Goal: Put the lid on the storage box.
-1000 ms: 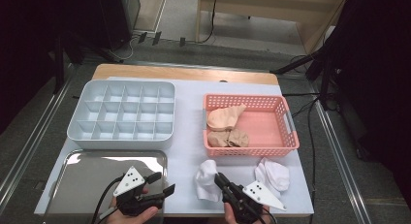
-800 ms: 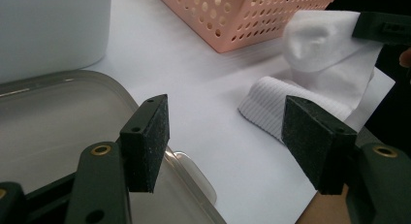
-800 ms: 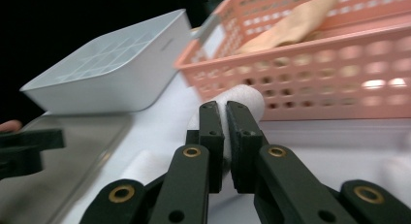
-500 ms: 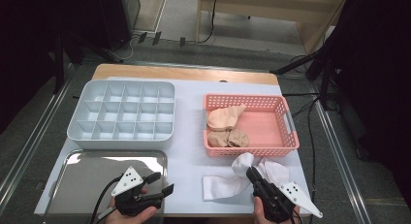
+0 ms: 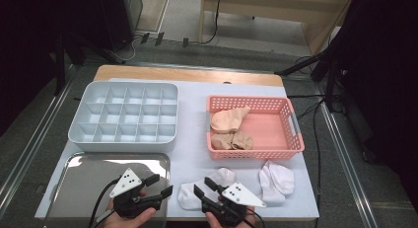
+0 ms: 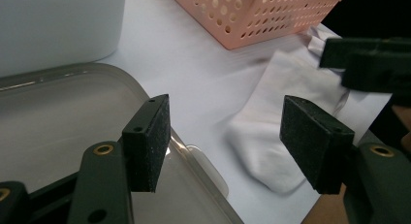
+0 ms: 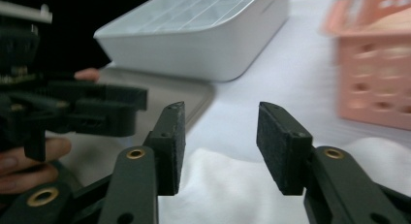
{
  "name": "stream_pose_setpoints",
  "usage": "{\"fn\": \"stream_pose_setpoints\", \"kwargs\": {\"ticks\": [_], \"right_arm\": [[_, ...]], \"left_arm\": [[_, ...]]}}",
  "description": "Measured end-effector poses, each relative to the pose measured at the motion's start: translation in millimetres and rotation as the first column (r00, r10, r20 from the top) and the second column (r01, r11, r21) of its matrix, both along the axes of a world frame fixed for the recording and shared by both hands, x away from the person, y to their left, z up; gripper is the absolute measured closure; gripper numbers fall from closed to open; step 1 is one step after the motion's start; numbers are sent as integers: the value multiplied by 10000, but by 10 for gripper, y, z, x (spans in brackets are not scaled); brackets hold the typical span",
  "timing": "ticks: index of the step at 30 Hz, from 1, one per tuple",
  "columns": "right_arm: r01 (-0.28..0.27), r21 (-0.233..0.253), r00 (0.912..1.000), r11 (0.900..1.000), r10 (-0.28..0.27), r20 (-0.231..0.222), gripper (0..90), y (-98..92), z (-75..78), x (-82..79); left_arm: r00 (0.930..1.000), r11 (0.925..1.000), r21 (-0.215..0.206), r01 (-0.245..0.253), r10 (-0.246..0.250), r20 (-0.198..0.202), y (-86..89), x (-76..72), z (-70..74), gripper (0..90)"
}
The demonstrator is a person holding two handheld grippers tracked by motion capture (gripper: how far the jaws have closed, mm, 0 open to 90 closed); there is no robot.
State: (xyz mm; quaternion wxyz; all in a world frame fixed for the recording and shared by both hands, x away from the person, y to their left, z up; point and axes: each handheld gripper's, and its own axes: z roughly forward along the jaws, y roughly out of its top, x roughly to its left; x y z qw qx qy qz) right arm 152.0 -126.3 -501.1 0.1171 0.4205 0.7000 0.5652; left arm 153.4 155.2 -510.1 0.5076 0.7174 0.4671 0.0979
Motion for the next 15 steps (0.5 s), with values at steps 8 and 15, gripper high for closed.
{"fn": "stream_pose_setpoints", "kwargs": {"ticks": [8,15], "right_arm": [[2536,-745,9624,9644,-2593,-806,552,-735,-99,78],[1994,-911,9465,9757,-2158,-2398,663,-595,-378,128]], "left_arm": [[9980,9985,91,537,-534,-334,-130,37,-63,405],[9956,9958,253,876,-867,-346,-247,31,-77,441]]}}
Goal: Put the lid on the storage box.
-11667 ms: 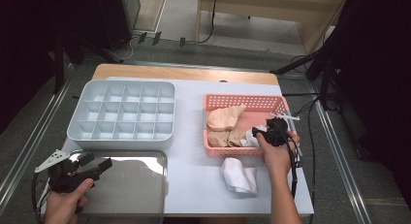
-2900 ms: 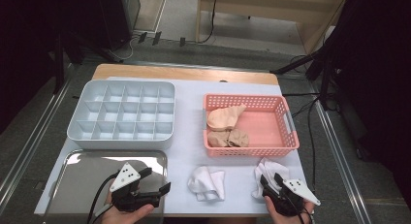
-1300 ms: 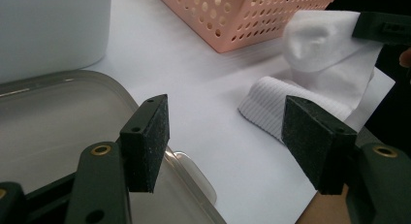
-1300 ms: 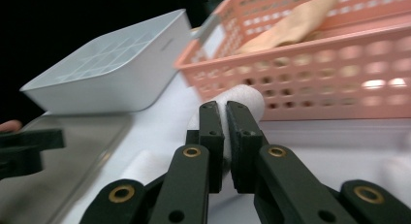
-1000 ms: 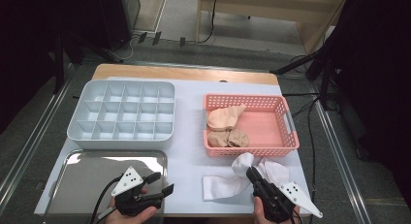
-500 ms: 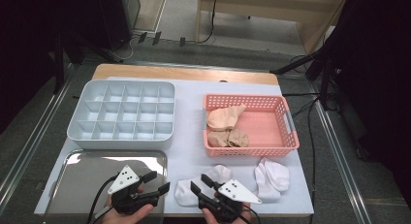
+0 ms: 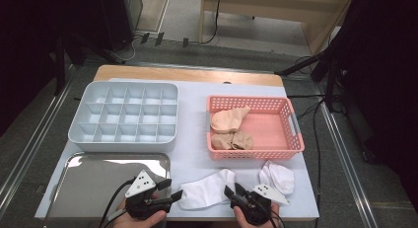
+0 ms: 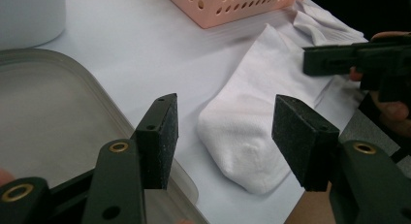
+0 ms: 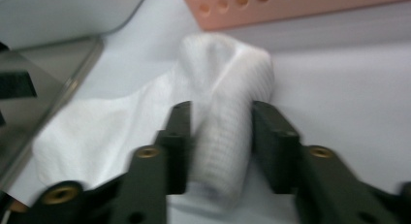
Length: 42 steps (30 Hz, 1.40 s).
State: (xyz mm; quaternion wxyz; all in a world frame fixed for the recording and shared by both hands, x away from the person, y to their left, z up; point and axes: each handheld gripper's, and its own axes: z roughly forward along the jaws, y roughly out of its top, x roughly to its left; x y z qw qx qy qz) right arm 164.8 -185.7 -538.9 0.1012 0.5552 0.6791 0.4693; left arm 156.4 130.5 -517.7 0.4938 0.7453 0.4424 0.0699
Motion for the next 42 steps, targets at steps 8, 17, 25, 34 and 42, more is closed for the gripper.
{"fn": "stream_pose_setpoints", "kwargs": {"ticks": [8,17,25,34,42], "right_arm": [[316,-33,9926,9995,-310,1174,845,-45,213,-13],[170,-500,9280,9986,29,3727,841,42,796,-31],[-923,-244,8941,9954,937,4380,836,372,993,95],[-1974,-1115,8526,9740,2267,4708,825,443,845,173],[-2495,-2161,8917,9440,3110,3289,789,108,229,-3]], "left_arm": [[9997,9997,-132,-225,227,110,92,1,39,451],[9988,9988,-228,-425,430,215,158,-2,71,452],[9980,9979,-314,-569,577,266,206,2,89,453],[9972,9971,-344,-673,683,290,243,-13,88,452],[9979,9978,-270,-611,616,203,208,-14,64,452]]}}
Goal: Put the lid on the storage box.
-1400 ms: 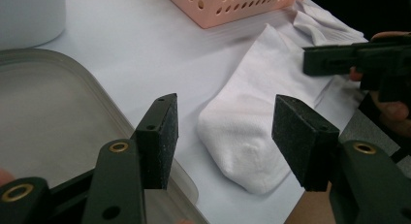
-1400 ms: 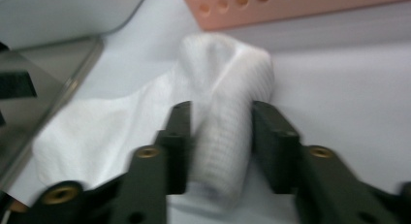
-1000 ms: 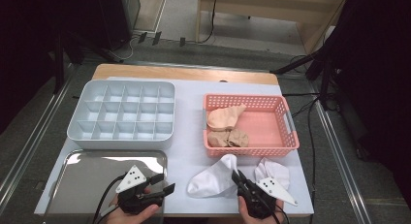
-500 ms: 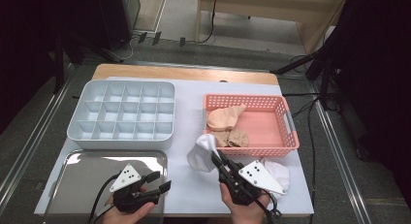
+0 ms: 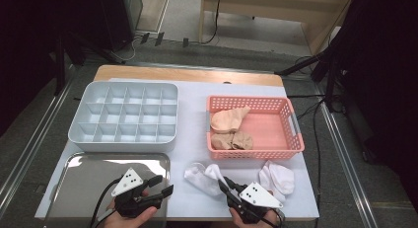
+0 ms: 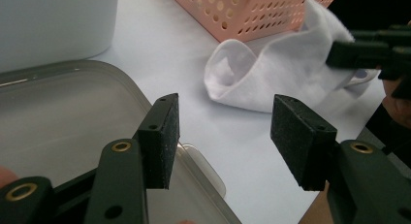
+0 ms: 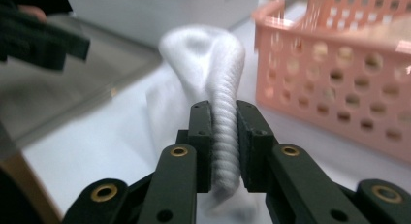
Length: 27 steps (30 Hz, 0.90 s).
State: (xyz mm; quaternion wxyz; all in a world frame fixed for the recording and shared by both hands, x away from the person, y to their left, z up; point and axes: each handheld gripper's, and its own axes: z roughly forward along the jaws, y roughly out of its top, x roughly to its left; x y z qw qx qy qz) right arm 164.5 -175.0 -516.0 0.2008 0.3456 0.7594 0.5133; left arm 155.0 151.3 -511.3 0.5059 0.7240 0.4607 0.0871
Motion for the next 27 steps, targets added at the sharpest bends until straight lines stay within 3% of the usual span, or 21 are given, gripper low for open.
{"fn": "stream_pose_setpoints", "kwargs": {"ticks": [5,11,14,16,19,22,23,24,25,26,27], "right_arm": [[37,-411,9980,9991,-62,-625,774,-155,-106,-55],[-657,-984,9942,9930,568,-909,677,-209,-138,-127],[-646,-590,9914,9962,573,-1180,533,-268,-142,-145],[-597,-113,9909,9981,579,-1212,528,-317,-102,-140],[-279,659,9925,9974,355,-1173,561,-397,-12,-124],[366,1449,9905,9888,-167,-1366,610,-451,43,-80],[366,1449,9905,9888,-167,-1366,610,-451,43,-80],[1228,1664,9810,9784,-943,-1693,626,-456,49,-23],[1228,1664,9810,9784,-943,-1693,626,-456,49,-23],[2162,1515,9597,9645,-1814,-2148,621,-442,25,19],[2386,1560,9525,9585,-1997,-2300,613,-429,2,34]], "left_arm": [[10000,10000,12,5,-5,-29,-10,3,-10,451],[9999,10000,-1,42,-42,-160,-31,29,-30,450],[9998,10000,50,69,-68,-164,-64,53,-24,447],[9999,9999,89,54,-52,-152,-78,71,-7,445],[9999,9999,106,13,-12,-107,-84,113,25,444],[9999,9999,104,-123,124,-99,-114,182,58,444],[9999,9999,104,-123,124,-99,-114,182,58,444],[9998,9996,197,-210,211,-58,-146,237,89,444],[9998,9996,197,-210,211,-58,-146,237,89,444],[9996,9992,275,-287,288,-9,-189,300,113,443],[9996,9992,275,-287,288,-9,-189,300,113,442]]}}
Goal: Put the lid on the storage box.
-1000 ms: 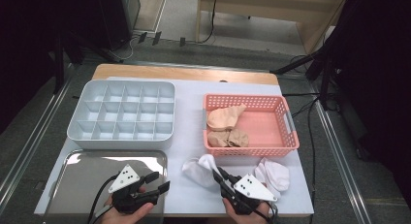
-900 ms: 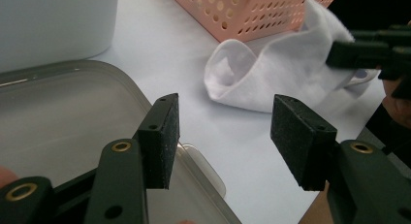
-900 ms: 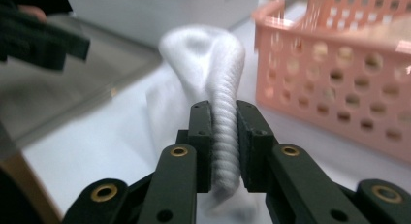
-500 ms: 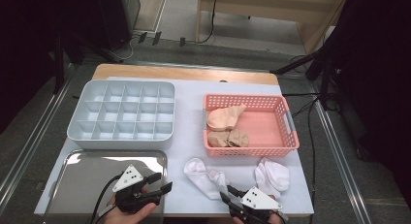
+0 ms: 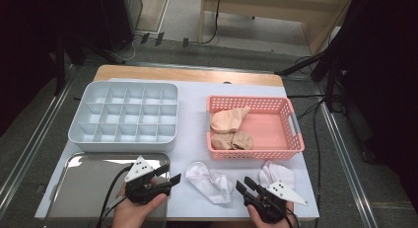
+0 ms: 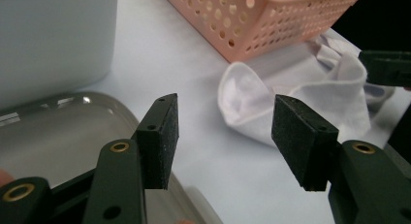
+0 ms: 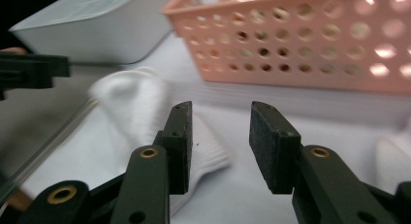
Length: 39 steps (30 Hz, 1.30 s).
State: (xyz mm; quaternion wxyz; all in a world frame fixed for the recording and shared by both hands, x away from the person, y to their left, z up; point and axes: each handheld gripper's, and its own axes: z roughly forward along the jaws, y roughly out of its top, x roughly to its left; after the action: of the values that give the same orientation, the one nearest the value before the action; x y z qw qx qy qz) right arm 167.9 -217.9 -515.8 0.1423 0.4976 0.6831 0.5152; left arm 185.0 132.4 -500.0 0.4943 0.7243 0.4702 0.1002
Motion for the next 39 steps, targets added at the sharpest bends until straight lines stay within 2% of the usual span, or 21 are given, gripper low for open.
{"fn": "stream_pose_setpoints", "kwargs": {"ticks": [1,4,7,10,12,13,15,18,19,23,25,26,27,29,30,31,32,34,36,38,39], "right_arm": [[0,0,10000,10000,0,0,613,0,0,0],[-228,-365,9985,9991,209,-514,561,114,-102,8],[-328,-575,9976,9978,291,-635,570,164,-144,-3],[-652,-930,9951,9935,577,-802,654,229,-198,-17],[-943,-1093,9913,9895,833,-1016,706,256,-230,-22],[-943,-1093,9913,9895,833,-1016,706,256,-230,-22],[-1252,-975,9872,9873,1141,-1112,797,269,-241,-25],[-1427,-848,9841,9861,1322,-1185,847,276,-238,-35],[-1593,-927,9826,9829,1488,-1110,867,292,-234,-53],[-1580,-1043,9851,9819,1495,-850,882,295,-209,-71],[-1315,-1072,9906,9855,1264,-528,883,270,-175,-70],[-995,-1113,9950,9888,988,-124,883,225,-122,-59],[-764,-1083,9968,9912,786,165,882,193,-80,-49],[-447,-1121,9963,9927,524,675,882,147,-8,-34],[-247,-1072,9936,9939,362,1071,881,122,46,-26],[-89,-1072,9894,9942,243,1432,880,104,88,-25],[68,-1077,9838,9942,126,1787,879,90,123,-22],[378,-1018,9729,9941,-133,2309,874,62,174,-22],[463,-956,9736,9943,-235,2268,857,29,170,-5],[522,-1168,9822,9918,-299,1856,835,2,110,8],[628,-1236,9888,9903,-449,1425,822,-25,50,11]], "left_arm": [[10000,10000,3,-22,22,-20,-27,34,4,442],[9999,9998,220,-36,39,-119,-96,143,-19,439],[9997,9994,307,-150,156,-186,-159,237,-59,443],[9995,9993,350,-133,142,-266,-211,307,-79,453],[9997,9984,560,-54,68,-252,-288,372,-89,456],[9997,9984,560,-54,68,-252,-288,372,-89,459],[9992,9974,721,79,-51,-395,-335,424,-114,477],[9976,9974,640,343,-302,-628,-397,446,-146,572],[9951,9949,746,677,-620,-770,-434,430,-161,642],[9924,9885,1113,1026,-940,-792,-459,391,-173,887],[9936,9883,1176,969,-893,-685,-425,367,-146,900],[9936,9897,1031,989,-925,-655,-406,364,-134,900],[9958,9920,915,874,-846,-344,-349,348,-73,900],[9965,9934,806,818,-801,-236,-336,340,-51,900],[9978,9960,624,641,-649,117,-282,323,17,900],[9978,9960,624,641,-649,117,-282,323,17,900],[9984,9979,524,369,-391,403,-233,302,57,900],[9985,9995,277,167,-181,517,-193,269,66,900],[9986,9995,284,108,-123,523,-187,252,50,900],[9982,9976,368,591,-592,24,-208,207,-41,900],[9982,9976,368,591,-592,24,-208,207,-41,900]]}}
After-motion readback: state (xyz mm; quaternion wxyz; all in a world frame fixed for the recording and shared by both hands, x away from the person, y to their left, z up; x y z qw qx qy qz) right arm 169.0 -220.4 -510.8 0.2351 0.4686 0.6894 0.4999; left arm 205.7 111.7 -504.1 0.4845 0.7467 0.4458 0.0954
